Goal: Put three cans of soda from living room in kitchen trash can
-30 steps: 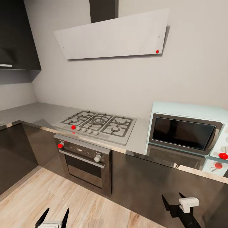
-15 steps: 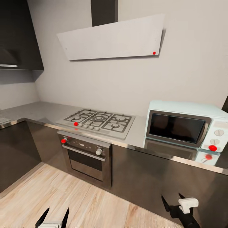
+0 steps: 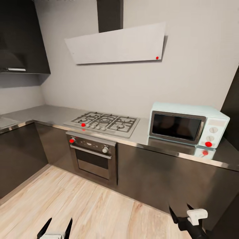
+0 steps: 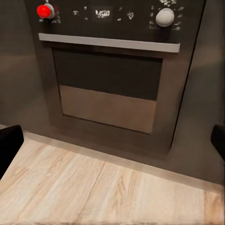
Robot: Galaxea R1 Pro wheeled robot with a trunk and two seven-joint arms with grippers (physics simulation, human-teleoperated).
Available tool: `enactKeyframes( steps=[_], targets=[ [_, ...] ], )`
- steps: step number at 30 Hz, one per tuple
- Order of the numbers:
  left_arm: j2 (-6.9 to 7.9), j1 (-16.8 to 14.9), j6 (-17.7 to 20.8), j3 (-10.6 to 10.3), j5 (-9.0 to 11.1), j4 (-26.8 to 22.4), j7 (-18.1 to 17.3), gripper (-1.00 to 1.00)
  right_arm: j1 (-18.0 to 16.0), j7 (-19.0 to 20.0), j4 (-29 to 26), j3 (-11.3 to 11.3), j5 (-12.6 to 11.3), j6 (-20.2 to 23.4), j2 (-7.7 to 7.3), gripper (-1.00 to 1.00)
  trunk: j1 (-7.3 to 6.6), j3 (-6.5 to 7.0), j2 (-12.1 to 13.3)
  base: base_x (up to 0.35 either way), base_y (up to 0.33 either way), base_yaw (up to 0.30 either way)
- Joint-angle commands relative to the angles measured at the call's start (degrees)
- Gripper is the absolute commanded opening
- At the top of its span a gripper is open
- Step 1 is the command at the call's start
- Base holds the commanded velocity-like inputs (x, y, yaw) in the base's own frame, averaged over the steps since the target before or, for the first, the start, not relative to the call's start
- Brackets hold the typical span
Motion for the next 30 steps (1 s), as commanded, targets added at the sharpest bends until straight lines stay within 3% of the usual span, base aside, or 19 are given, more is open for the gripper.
enactKeyframes(
  steps=[1,30],
  targets=[
    [0.00,0.00,0.00,0.00,0.02,0.00,0.00,1.00,0.00,0.00,0.01,0.00,0.00,0.00,0.00,1.00,0.00,0.00,0.00,-0.321,0.000,0.000],
    [0.00,0.00,0.00,0.00,0.17,0.00,0.00,1.00,0.00,-0.08,0.54,-0.04,-0.02,0.00,0.00,1.00,0.00,0.00,0.00,-0.322,0.000,0.000]
  ],
)
